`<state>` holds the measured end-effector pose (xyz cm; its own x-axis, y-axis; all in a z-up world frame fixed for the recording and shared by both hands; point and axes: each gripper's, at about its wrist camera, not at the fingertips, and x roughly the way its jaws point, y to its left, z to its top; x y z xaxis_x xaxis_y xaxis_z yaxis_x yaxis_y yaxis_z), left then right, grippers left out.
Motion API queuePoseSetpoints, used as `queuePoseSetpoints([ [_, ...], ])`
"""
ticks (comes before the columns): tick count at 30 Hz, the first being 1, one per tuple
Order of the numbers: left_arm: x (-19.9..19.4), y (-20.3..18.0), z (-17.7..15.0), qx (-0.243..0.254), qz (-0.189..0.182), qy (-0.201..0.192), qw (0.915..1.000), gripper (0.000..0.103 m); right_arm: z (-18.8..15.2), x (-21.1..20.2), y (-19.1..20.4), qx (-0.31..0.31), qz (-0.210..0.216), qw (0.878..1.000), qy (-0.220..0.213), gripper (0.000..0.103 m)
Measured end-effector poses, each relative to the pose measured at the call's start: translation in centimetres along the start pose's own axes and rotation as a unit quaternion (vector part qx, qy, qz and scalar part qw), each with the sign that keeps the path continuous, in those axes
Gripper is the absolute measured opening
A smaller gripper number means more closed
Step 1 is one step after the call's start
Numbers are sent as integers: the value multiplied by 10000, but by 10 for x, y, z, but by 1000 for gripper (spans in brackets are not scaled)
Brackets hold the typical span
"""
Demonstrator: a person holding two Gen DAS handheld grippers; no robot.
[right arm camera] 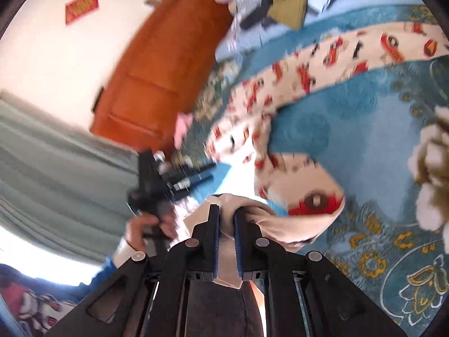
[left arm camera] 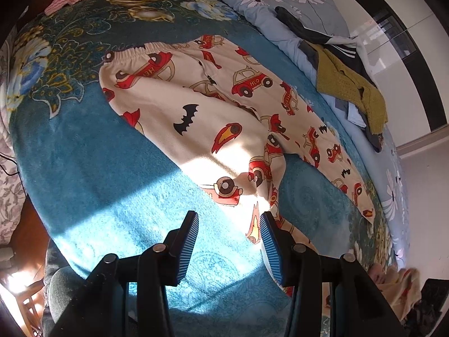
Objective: Fold clothes
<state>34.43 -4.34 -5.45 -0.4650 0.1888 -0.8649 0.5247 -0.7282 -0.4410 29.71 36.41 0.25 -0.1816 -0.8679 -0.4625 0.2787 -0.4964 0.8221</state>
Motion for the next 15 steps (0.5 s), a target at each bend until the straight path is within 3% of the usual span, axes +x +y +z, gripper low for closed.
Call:
queuePoseSetpoints([
  [3, 0, 1, 0, 12, -10, 4, 10000, 49, 28, -53, -32, 338, -1190, 9875, -977, 10],
  [4, 0, 3, 0, 7, 4, 1, 10000, 49, 33, -61, -49, 537, -1825, 9762, -1038, 10],
  [5, 0, 5, 1, -24, 15, -4, 10000, 49, 35, -68, -66, 772, -2147, 9675, -1087, 10],
  [10, 1, 21, 6, -254, 104, -25, 9996, 49, 23, -90, -126, 1547, -2834, 9382, -1246, 10],
  [13, 0, 37, 17, -426, 207, -108, 9988, 49, 23, -77, -125, 1246, -3016, 9390, -1087, 10],
  [15, -1, 50, 28, -579, 282, -190, 9977, 49, 23, -67, -125, 1139, -3343, 9306, -959, 13],
])
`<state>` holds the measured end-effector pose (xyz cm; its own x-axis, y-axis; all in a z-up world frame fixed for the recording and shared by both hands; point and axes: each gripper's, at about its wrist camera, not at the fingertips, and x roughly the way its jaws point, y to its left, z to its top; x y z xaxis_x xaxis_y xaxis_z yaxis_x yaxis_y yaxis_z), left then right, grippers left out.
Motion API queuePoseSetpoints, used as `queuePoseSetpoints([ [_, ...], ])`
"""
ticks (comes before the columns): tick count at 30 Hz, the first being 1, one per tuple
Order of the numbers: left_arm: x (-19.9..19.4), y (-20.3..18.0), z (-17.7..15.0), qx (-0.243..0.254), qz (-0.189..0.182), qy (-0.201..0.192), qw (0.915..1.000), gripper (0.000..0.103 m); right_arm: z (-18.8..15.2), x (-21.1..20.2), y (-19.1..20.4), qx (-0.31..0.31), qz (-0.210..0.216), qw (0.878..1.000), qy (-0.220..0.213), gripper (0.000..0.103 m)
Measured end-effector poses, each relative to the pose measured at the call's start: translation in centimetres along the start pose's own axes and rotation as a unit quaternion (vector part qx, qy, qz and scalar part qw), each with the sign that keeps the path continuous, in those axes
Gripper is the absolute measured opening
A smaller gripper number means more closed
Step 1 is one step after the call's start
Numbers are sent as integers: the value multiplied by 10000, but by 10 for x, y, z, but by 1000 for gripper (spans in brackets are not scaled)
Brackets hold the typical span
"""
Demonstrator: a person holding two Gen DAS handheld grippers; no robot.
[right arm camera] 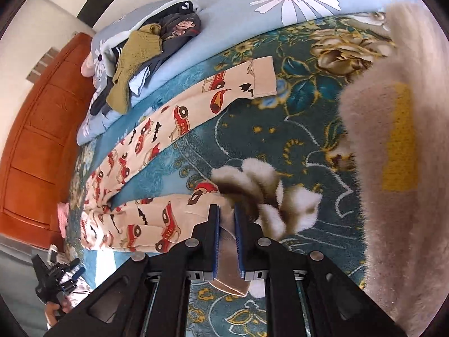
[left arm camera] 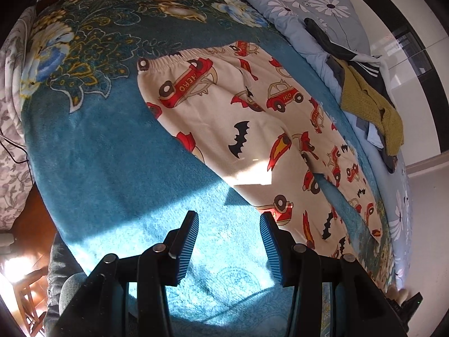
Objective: Fold clothes
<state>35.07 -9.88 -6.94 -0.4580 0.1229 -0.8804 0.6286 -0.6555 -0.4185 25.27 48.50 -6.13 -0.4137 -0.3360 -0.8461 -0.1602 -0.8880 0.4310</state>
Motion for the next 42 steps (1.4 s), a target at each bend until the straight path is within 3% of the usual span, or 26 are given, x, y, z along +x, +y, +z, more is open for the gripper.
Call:
queuePoseSetpoints([
  [4, 1, 26, 31, -258, 179, -163, 9994, 49, 2, -7, -3, 154, -331, 9991, -197, 22],
  [6, 4, 40, 50, -317, 405, -280, 9983, 49, 3, -17, 3, 44, -399, 9984, -391, 42],
  [7, 6, 47, 60, -332, 515, -345, 9975, 49, 2, -21, 8, -60, -415, 9982, -437, 44],
  [11, 27, 70, 91, -443, 717, -257, 9961, 49, -9, -10, 33, -631, -588, 9962, -129, 45],
  [15, 47, 81, 110, -385, 848, -191, 9955, 49, -24, 22, 46, -755, -741, 9938, 348, 45],
  [19, 56, 81, 120, -246, 935, -323, 9948, 47, -31, 43, 51, -743, -943, 9915, 499, 45],
  [22, 57, 76, 125, -111, 1019, -465, 9936, 47, -33, 54, 60, -1107, -1343, 9831, 560, 45],
  [24, 58, 74, 127, -91, 1000, -520, 9936, 27, -35, 60, 66, -1447, -1659, 9738, 578, 45],
  [26, 59, 72, 129, -96, 954, -495, 9942, 14, -38, 65, 72, -1725, -1944, 9637, 614, 45],
  [31, 51, 66, 132, -103, 1008, -688, 9925, 9, -44, 74, 77, -2154, -2304, 9455, 803, 44],
  [32, 47, 66, 134, -102, 989, -750, 9922, 9, -42, 72, 75, -2060, -2285, 9480, 811, 37],
  [33, 42, 65, 136, -101, 970, -813, 9919, 9, -38, 68, 72, -1896, -2243, 9525, 809, 21],
  [35, 29, 61, 142, 70, 1012, -955, 9902, 9, -27, 54, 69, -1474, -1939, 9670, 747, 7],
  [37, 14, 58, 150, 289, 1027, -1095, 9882, 9, -16, 29, 69, -997, -1345, 9841, 585, 7],
  [39, 2, 58, 158, 435, 1022, -1168, 9869, 9, -6, -6, 67, -378, -404, 9979, 323, 6],
  [41, -1, 59, 164, 577, 1137, -1164, 9850, 9, -1, -43, 62, 103, 286, 9995, 3, 6],
  [42, 0, 61, 166, 626, 1201, -1127, 9844, 9, -3, -55, 60, 169, 325, 9993, -85, 6],
])
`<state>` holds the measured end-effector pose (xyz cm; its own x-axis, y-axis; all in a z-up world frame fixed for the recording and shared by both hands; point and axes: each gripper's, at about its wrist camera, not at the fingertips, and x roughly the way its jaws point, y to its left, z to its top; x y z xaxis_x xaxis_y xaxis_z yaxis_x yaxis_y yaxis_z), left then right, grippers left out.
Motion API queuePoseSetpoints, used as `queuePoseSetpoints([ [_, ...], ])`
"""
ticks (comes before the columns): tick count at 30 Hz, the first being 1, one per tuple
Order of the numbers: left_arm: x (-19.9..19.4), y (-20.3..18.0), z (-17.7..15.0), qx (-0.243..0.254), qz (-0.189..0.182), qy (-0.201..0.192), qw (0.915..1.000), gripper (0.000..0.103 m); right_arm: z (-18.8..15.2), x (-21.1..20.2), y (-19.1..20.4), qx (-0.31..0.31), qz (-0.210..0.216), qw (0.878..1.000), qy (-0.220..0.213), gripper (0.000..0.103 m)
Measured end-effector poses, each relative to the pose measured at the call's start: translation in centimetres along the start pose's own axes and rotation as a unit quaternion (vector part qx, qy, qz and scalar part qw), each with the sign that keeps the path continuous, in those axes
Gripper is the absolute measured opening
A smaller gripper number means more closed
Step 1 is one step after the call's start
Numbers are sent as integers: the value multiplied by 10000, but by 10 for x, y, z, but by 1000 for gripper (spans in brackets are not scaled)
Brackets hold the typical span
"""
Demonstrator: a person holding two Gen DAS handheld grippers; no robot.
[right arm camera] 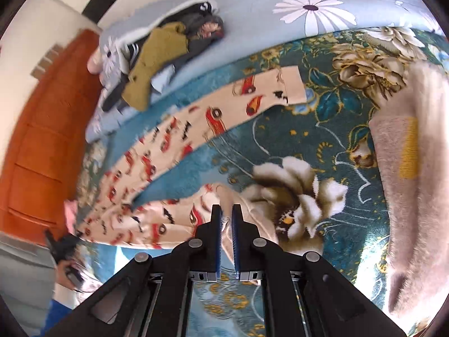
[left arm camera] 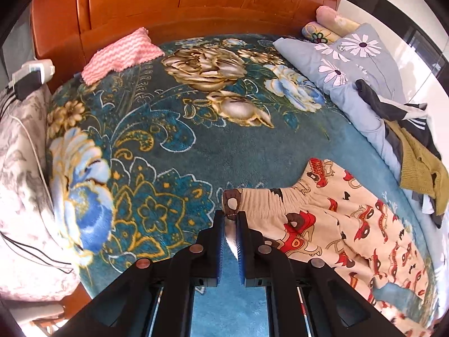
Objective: Fold clothes
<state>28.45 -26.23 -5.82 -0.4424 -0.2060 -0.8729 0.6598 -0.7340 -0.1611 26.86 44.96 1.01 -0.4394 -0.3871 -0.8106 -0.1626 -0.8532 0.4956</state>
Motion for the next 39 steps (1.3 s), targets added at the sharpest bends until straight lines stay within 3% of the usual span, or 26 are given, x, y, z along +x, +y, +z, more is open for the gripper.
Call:
queuePoseSetpoints([
  [2, 10, 4, -1, -10, 62, 195, 9998, 9, 4, -8, -8, -56, -314, 9995, -37, 6],
  [5, 22, 9, -7, -184, 76, 399, 9990, 9, 11, 18, -31, -169, -1138, 9930, 254, 6],
  [9, 35, 11, -15, -318, 97, 605, 9976, 9, 15, 51, -58, -9, -1505, 9874, 498, 7],
  [13, 37, 14, -18, -405, -9, 650, 9971, 9, 17, 80, -56, -299, -1968, 9772, 735, 7],
  [14, 37, 15, -17, -427, -46, 663, 9969, 9, 17, 79, -51, -432, -2061, 9752, 685, 9],
  [16, 37, 16, -16, -432, -102, 682, 9967, 10, 15, 69, -42, -610, -2193, 9725, 499, 24],
  [17, 37, 15, -16, -400, -110, 674, 9969, 10, 11, 59, -38, -604, -2158, 9739, 361, 44],
  [18, 37, 14, -16, -360, -110, 658, 9971, 10, 7, 48, -34, -597, -2122, 9751, 223, 54],
  [20, 38, 12, -18, -322, -92, 648, 9973, 10, -3, 29, -28, -495, -1946, 9796, 7, 54],
  [22, 41, 11, -21, -355, -59, 662, 9972, 10, -26, 32, -36, 66, -1324, 9909, 234, 54],
  [26, 37, 13, -28, -552, 6, 595, 9967, 11, -72, 70, -59, 972, -870, 9885, 763, 54],
  [31, 33, 12, -27, -589, -46, 579, 9966, 11, -91, 77, -85, 2136, -444, 9758, 166, 54],
  [34, 33, 12, -27, -676, -102, 593, 9959, 11, -93, 78, -81, 2212, -447, 9741, -118, 56],
  [35, 32, 13, -27, -708, -122, 600, 9956, 11, -94, 78, -78, 2196, -457, 9743, -203, 54],
  [36, 32, 13, -27, -733, -138, 606, 9954, 11, -94, 79, -76, 2194, -411, 9743, -283, 41],
  [37, 31, 14, -27, -754, -152, 611, 9952, 11, -94, 81, -75, 2243, -304, 9735, -313, 26],
  [38, 30, 15, -27, -775, -167, 616, 9949, 11, -94, 84, -76, 2338, -242, 9716, -280, 2],
  [39, 28, 16, -26, -801, -189, 613, 9947, 12, -93, 85, -77, 2435, -178, 9694, -269, 3],
])
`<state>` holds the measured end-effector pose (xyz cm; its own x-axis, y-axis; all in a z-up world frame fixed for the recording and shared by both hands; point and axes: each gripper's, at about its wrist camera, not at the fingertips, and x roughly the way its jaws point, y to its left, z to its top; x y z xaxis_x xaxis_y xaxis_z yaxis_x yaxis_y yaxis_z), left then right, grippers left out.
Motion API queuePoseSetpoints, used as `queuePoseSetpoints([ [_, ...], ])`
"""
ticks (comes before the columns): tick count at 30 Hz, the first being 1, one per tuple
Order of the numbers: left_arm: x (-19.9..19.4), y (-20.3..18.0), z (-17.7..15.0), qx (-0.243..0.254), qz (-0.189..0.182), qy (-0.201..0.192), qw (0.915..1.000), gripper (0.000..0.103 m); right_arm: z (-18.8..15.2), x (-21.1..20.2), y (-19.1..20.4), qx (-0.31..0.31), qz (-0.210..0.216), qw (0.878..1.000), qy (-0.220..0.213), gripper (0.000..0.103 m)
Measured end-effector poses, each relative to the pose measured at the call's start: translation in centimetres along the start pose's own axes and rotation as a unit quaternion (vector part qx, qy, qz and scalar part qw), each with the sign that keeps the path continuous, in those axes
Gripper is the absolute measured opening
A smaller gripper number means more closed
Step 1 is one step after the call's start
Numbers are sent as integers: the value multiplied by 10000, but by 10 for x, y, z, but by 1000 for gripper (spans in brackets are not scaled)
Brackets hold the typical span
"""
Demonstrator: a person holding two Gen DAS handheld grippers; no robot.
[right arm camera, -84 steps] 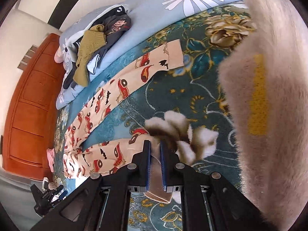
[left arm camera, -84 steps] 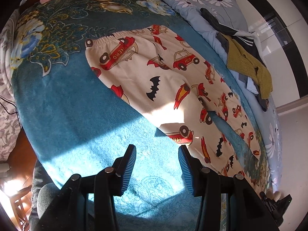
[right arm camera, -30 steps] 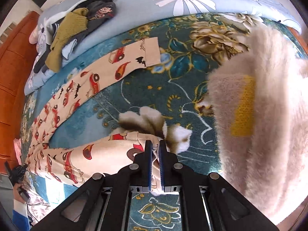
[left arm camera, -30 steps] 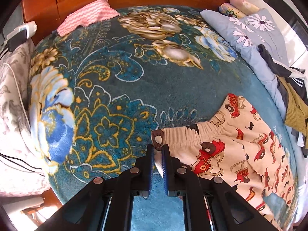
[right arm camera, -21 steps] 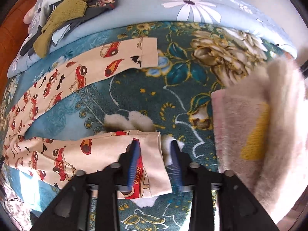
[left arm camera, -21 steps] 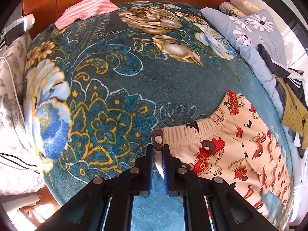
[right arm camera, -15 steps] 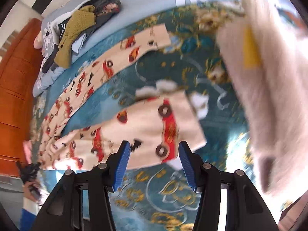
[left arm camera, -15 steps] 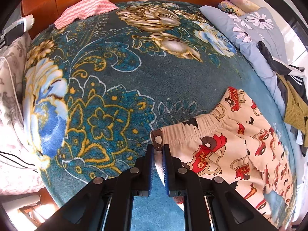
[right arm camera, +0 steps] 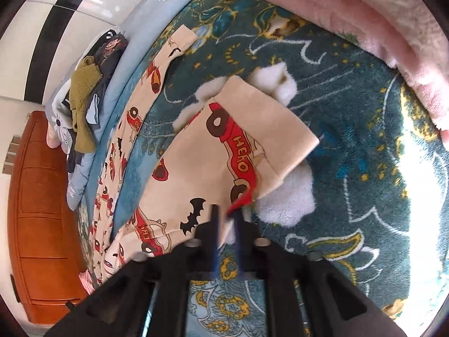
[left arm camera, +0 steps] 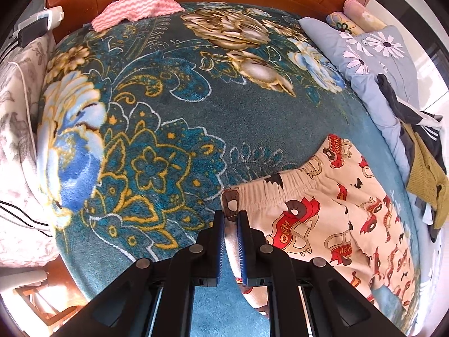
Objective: Fold clothes
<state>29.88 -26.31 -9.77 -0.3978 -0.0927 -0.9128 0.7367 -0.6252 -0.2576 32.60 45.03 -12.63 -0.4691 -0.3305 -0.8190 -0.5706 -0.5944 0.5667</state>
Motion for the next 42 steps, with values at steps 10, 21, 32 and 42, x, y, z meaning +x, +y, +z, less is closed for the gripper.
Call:
queuePoseSetpoints([
  [10, -35, 8, -13, -97, -614, -154, 9979, 9, 38, -85, 35, -486, 885, 9934, -536, 1],
  [21, -43, -35, 23, -484, -1241, 84, 9911, 9, 91, -82, 81, -771, 1145, 9886, -595, 1],
  [32, 29, -142, 96, 228, -772, 394, 9960, 10, 205, 12, 175, -918, 88, 9944, -510, 1],
  [42, 53, -158, 103, 640, -1288, 504, 9883, 50, 228, 64, 200, -866, -623, 9934, -424, 3],
])
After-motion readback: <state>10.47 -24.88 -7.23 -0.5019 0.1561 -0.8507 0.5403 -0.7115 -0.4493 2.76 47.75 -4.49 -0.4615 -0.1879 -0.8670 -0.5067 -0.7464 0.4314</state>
